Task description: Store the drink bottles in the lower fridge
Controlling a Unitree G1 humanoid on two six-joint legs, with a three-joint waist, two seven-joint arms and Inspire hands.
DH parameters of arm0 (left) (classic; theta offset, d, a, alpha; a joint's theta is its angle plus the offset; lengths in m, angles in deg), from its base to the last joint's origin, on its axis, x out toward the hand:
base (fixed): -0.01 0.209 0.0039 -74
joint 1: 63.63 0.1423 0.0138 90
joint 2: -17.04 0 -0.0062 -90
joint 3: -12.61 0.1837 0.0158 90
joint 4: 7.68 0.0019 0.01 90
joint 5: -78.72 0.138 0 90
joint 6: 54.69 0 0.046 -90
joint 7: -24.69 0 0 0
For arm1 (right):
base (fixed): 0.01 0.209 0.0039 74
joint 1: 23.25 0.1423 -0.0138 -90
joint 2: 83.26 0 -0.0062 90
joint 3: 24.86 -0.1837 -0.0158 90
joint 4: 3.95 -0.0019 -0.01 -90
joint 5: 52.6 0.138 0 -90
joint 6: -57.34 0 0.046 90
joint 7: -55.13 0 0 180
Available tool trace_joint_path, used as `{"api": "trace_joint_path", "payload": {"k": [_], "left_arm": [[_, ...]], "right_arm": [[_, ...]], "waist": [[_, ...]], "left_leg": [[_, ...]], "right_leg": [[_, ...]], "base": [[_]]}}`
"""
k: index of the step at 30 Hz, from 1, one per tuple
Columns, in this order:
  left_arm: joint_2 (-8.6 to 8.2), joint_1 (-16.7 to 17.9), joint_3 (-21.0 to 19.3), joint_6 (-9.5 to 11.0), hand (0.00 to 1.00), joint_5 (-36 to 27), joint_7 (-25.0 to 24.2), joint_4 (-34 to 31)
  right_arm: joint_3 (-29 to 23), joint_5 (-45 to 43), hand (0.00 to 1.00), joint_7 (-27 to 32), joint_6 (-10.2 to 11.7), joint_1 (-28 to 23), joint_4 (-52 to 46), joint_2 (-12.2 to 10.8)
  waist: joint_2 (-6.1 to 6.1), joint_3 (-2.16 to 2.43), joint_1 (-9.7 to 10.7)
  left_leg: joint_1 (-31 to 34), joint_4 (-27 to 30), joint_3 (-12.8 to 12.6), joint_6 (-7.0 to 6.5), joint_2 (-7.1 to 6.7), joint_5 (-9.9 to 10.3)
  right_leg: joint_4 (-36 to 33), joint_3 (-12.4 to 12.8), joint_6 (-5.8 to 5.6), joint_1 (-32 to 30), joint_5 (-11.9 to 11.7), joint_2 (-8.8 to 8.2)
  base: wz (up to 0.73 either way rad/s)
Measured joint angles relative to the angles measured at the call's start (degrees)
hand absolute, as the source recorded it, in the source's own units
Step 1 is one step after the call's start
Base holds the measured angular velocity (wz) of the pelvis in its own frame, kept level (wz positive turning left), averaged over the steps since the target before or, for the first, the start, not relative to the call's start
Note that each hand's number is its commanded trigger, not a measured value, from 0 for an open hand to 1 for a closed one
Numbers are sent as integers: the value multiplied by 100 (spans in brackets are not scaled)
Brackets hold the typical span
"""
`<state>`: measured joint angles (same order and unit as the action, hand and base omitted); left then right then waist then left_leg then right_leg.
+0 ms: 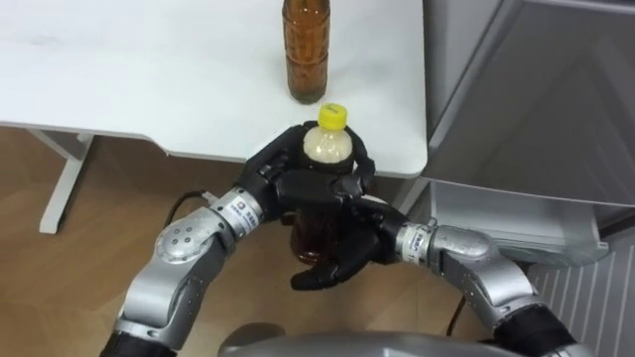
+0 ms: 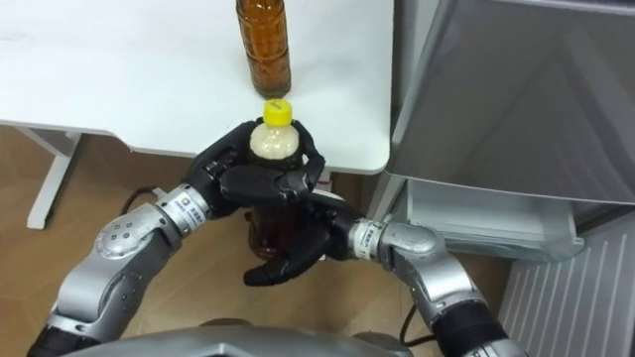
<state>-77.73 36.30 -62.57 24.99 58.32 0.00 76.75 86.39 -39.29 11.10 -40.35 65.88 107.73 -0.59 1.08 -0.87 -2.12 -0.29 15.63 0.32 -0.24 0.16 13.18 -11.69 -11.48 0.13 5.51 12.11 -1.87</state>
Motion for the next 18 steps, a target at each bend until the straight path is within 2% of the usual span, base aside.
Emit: {"api": "trace_joint_path", "payload": {"k": [6, 7, 8, 9, 13, 18], "left_arm": [[58, 81, 124, 0, 100, 96, -60, 0], [58, 93, 125, 0, 100, 105, -66, 0], [61, 106, 139, 0, 100, 132, -73, 1], [83, 108, 173, 0, 100, 135, -73, 1], [104, 107, 251, 0, 100, 135, -76, 5], [104, 107, 357, 0, 100, 130, -80, 5]], "right_arm": [[67, 9, 1, -107, -127, -57, 1, 29], [82, 15, 29, -108, -138, -58, 1, 35], [108, 37, 69, -108, -183, -57, 0, 42], [131, 66, 99, -108, -207, -58, 0, 61], [203, 209, 100, -101, -248, -57, 0, 127], [224, 209, 100, -34, -248, -56, 0, 127]], "waist": [[-68, 35, -24], [-68, 35, -26], [-64, 37, -35], [-61, 37, -50], [-11, 41, -135], [65, 19, -156]], "left_leg": [[-39, -6, -13, 1, 5, -1], [-38, -10, -13, 1, 6, -1], [-38, -22, -13, 2, 5, -2], [-35, -26, -14, 2, 4, -2], [-33, -28, -27, 2, 4, -2], [-21, -18, -20, 2, 3, -2]], "right_leg": [[-11, 1, 0, -2, 0, 0], [-11, 5, 0, -5, 0, 1], [-13, 14, 0, -10, 0, 2], [-13, 17, 0, -12, 0, 2], [-15, 28, 0, -7, 0, 1], [-11, 22, 0, -8, 0, 1]], "base": [[0], [0], [0], [0], [-1], [0]]}}
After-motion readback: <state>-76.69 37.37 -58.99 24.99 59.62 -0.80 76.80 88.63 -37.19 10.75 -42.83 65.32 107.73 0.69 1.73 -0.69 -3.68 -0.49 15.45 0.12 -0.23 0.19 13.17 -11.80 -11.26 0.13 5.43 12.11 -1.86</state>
